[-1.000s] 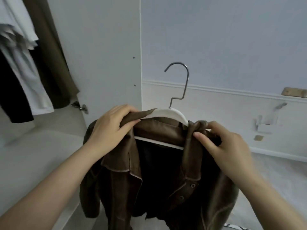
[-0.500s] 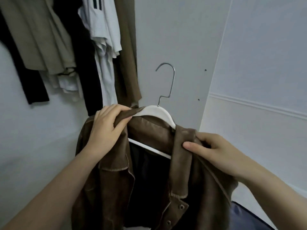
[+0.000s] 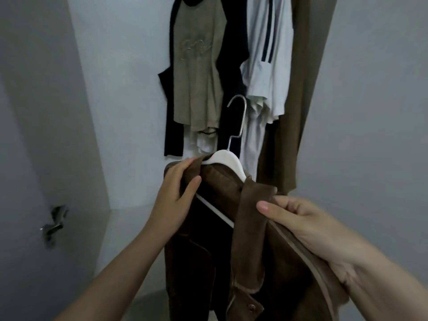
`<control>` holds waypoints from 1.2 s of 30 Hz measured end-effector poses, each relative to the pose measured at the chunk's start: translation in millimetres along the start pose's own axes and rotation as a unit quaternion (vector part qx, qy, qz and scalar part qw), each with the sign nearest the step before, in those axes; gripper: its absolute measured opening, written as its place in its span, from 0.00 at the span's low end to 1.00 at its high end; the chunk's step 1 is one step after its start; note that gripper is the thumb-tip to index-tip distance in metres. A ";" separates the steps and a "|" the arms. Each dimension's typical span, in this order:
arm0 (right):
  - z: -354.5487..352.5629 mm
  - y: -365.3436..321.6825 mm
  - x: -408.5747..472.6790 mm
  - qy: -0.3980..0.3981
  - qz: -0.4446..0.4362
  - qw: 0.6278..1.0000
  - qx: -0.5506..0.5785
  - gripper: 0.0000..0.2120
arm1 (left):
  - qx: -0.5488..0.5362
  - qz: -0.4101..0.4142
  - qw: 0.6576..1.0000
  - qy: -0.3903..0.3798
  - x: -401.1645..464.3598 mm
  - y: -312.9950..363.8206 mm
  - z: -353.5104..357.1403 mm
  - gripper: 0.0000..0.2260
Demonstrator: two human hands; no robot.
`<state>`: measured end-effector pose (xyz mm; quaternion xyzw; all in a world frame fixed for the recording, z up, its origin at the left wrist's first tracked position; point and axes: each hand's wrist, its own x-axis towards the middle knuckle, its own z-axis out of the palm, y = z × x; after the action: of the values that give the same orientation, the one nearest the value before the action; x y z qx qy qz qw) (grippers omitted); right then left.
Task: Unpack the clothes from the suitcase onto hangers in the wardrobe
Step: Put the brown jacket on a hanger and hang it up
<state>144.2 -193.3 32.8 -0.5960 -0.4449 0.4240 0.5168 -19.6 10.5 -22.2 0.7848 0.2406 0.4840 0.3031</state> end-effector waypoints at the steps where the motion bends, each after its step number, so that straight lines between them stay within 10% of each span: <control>1: 0.8 -4.0 9.7 -0.024 -0.004 1.000 0.011 0.25 | -0.007 -0.008 1.000 0.009 -1.8 -1.6 -7.0 0.21; 19: 80.6 -233.5 195.1 0.032 -0.135 0.990 -0.017 0.27 | -0.113 0.060 0.992 0.004 101.4 -34.8 -102.0 0.45; 25: 97.1 -288.2 259.3 0.001 -0.132 0.991 -0.035 0.13 | -0.021 0.054 0.994 0.097 145.0 -61.8 -121.3 0.30; 36: 83.1 -374.5 352.8 0.032 -0.214 0.967 -0.133 0.17 | -0.006 0.031 0.987 0.158 204.5 -93.8 -153.3 0.27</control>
<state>115.8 194.4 379.9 -0.5631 -0.5981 0.2214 0.5255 -81.3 250.8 90.1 0.7036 0.2578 0.6127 0.2511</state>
